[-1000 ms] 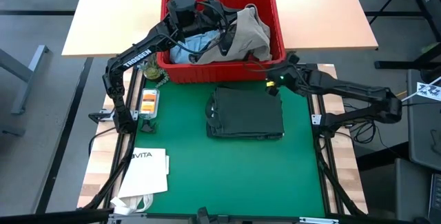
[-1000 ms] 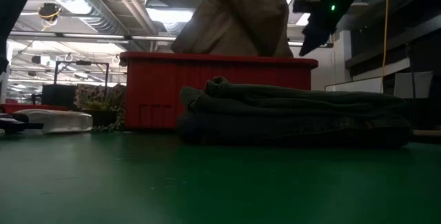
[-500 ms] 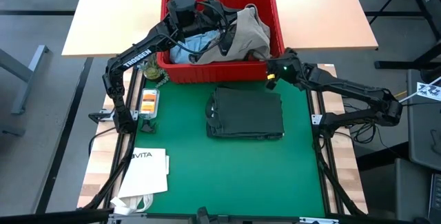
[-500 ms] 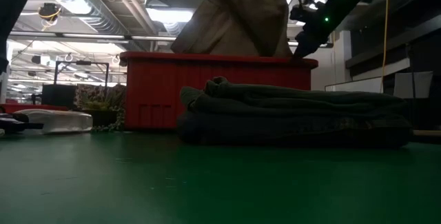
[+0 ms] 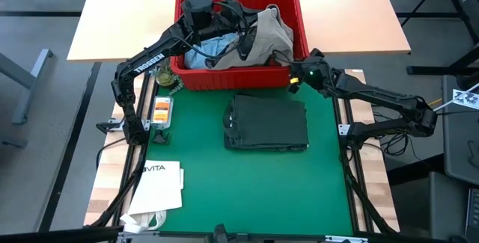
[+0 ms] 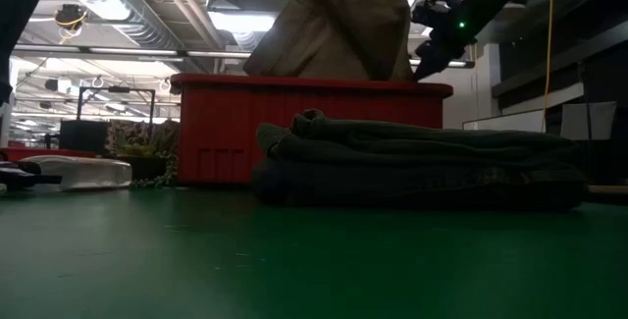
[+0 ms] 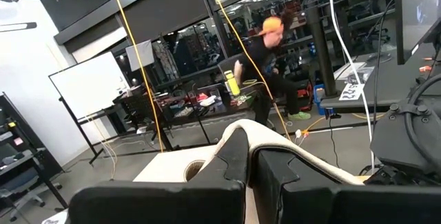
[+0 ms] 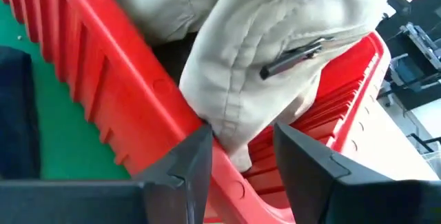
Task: Fold Laundry from Bin
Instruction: Fold the gray shorts
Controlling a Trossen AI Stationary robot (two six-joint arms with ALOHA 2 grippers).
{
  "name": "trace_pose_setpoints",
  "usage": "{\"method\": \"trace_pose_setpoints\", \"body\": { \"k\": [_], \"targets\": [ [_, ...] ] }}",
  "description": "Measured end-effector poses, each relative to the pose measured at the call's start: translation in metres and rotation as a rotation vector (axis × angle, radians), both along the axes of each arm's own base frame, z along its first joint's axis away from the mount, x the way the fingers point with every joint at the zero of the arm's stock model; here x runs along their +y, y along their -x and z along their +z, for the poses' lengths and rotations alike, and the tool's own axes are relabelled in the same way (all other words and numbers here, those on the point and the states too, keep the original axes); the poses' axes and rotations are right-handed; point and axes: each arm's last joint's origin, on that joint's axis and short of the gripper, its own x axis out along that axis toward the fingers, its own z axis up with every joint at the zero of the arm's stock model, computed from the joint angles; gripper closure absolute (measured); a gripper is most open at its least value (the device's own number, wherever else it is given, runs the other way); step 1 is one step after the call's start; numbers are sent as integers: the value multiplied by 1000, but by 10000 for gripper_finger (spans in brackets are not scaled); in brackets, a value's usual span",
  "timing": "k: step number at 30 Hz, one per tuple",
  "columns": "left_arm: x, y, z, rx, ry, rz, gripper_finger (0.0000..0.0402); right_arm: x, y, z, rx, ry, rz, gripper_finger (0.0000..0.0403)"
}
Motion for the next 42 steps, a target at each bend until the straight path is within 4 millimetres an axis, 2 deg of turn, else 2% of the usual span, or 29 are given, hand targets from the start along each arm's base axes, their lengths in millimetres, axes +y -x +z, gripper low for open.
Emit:
{"method": "trace_pose_setpoints", "body": {
  "k": [6,11,16,20,24,28,30,32,37,42],
  "targets": [
    [0,0,0,0,0,-4,401,-1,-1,1,-10,23,-26,246],
    [0,0,0,1,0,-6,401,-4,-9,-7,-1,-16,27,246],
    [0,0,0,1,0,-8,401,-9,-14,-9,29,47,-42,246],
    [0,0,0,1,0,-8,401,-10,-16,-8,29,70,-8,253],
    [0,0,0,1,0,-8,401,-10,-16,-9,39,63,5,296],
    [0,0,0,1,0,-8,401,-9,-14,-7,42,70,16,374],
    [-1,2,2,-3,-2,-7,401,-6,-10,0,56,92,38,394],
    [-4,7,7,-14,-8,-7,401,-3,-5,13,49,98,48,386],
    [-15,28,28,-70,-37,-8,401,9,14,58,-34,126,83,386],
    [-29,45,44,-114,-58,-23,401,25,36,106,-128,169,219,394]
  ]
}}
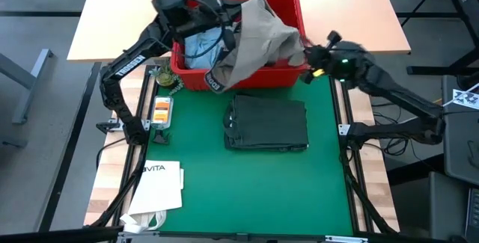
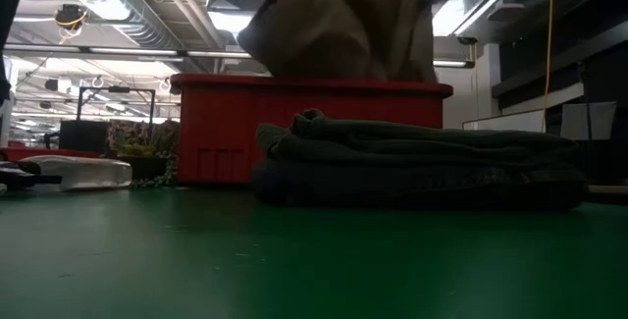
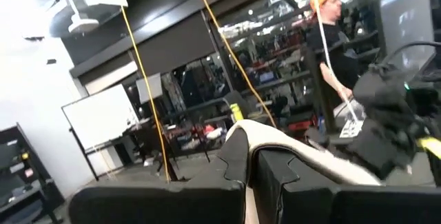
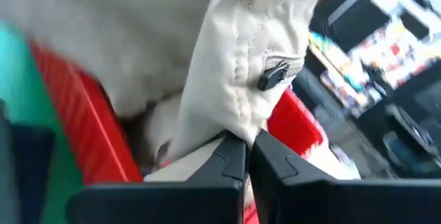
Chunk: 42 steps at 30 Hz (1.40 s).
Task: Fold Laundry from Bin
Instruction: Fold the gray shorts
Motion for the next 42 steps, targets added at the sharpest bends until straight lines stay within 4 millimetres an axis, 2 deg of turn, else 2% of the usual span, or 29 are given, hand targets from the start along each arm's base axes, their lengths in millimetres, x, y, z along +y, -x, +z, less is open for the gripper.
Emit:
{"method": "trace_pose_setpoints", "body": {
  "k": [6,10,16,23,32,37,42],
  "targets": [
    [-21,13,16,-55,-25,-39,401,19,26,52,-124,35,141,397],
    [-39,20,24,-85,-36,-83,401,31,39,76,-159,19,269,396],
    [-72,29,35,-116,-38,-180,401,46,56,95,-159,-37,429,400],
    [-113,45,48,-176,-15,-313,401,61,80,113,-212,-72,477,400],
    [-156,44,47,-183,132,-512,401,78,91,118,-295,-209,775,398],
    [-189,38,38,-99,178,-606,401,85,101,115,-283,-259,801,398],
    [-217,34,25,2,222,-545,401,95,104,106,-257,-274,823,398]
  ]
}}
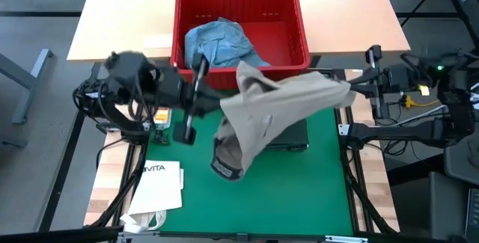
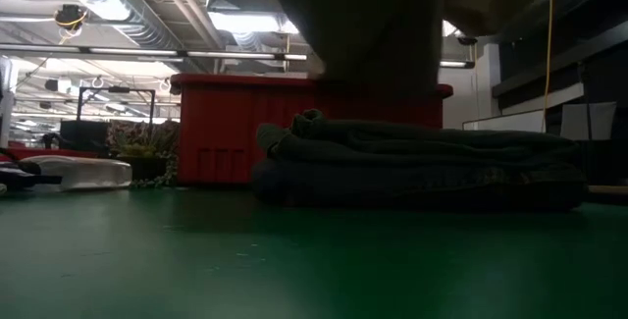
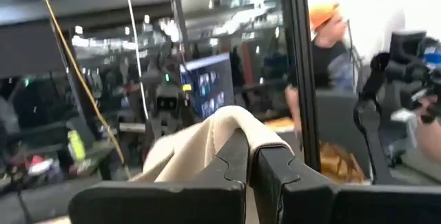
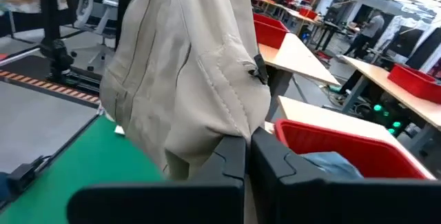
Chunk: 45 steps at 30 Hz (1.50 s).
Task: Fold Laundry from Bin
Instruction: Fold the gray shorts
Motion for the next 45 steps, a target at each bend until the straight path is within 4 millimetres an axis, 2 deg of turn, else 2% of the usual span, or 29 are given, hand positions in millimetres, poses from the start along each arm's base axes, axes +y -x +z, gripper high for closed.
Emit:
{"method": "trace_pose_setpoints", "body": {
  "k": [3,6,10,12,16,22,26,30,33,36,40,45],
  "targets": [
    [-17,-2,-11,91,-6,-1,401,3,-12,-15,29,-31,16,400],
    [-32,-5,-21,164,15,-16,401,10,-34,-36,62,-55,65,400],
    [-55,-10,-29,203,57,-24,401,32,-63,-61,88,-69,187,401],
    [-68,-10,-33,219,76,-55,401,47,-73,-66,81,-76,235,401],
    [-96,-1,-36,236,103,-108,401,78,-76,-71,100,-72,254,401],
    [-131,23,-33,206,150,-118,401,127,-63,-65,16,-122,315,401],
    [-144,36,-33,200,160,-77,401,155,-54,-63,-27,-151,318,401],
    [-150,44,-33,194,169,-12,401,173,-50,-63,-60,-164,267,401],
    [-150,46,-33,190,174,68,401,177,-48,-62,-83,-166,229,401],
    [-146,46,-37,203,157,217,401,172,-49,-57,-106,-114,157,401],
    [-132,41,-52,275,139,419,401,154,-62,-52,-109,13,34,401],
    [-105,36,-78,407,230,582,401,123,-86,-67,25,140,-95,401]
  ]
}}
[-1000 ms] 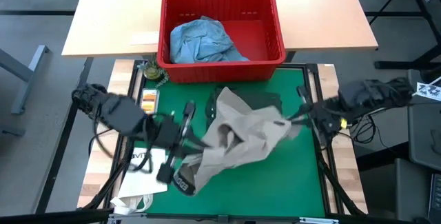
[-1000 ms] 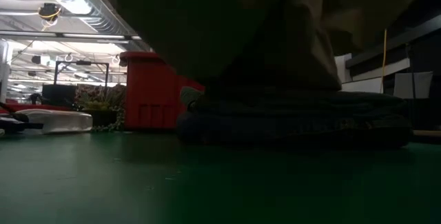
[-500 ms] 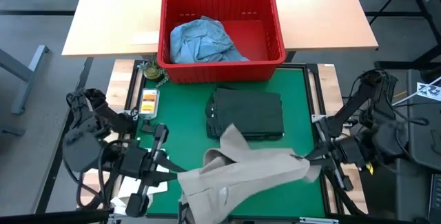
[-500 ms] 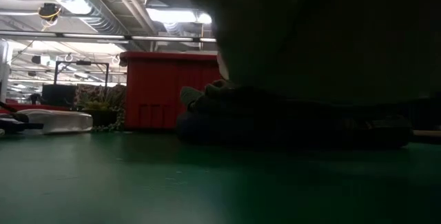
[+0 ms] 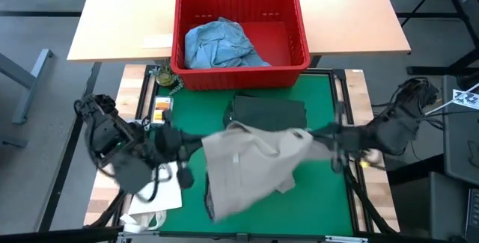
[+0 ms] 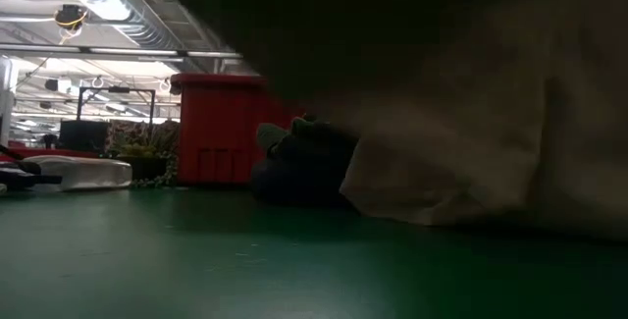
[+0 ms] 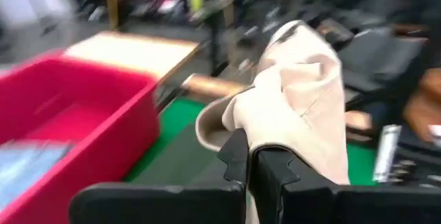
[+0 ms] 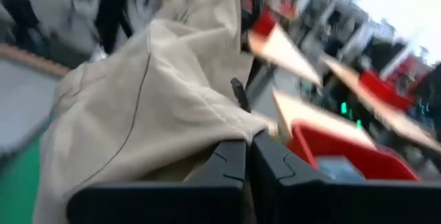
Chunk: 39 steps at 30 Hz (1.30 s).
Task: Fold Laundry from Bin
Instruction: Fold the gray shorts
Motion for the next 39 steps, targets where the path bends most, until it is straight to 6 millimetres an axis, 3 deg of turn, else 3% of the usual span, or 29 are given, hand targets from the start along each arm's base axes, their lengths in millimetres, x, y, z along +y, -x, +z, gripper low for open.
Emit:
{"method": "trace_pose_setpoints", "body": {
  "k": [5,11,17,21,27,32,39],
  "targets": [
    [31,-6,-32,117,65,218,401,-41,-21,-21,205,-27,-117,401],
    [60,-24,-85,323,97,394,401,-89,-40,-47,439,22,-371,400],
    [89,-37,-144,538,71,533,401,-119,-61,-93,660,43,-432,400],
    [108,-37,-183,660,56,630,401,-131,-72,-117,769,64,-460,400],
    [129,-33,-227,758,32,712,382,-141,-86,-132,834,90,-478,400],
    [144,-27,-246,821,19,764,366,-142,-93,-137,849,145,-481,400],
    [161,-26,-254,873,4,793,337,-146,-105,-141,831,265,-536,400]
  ]
}}
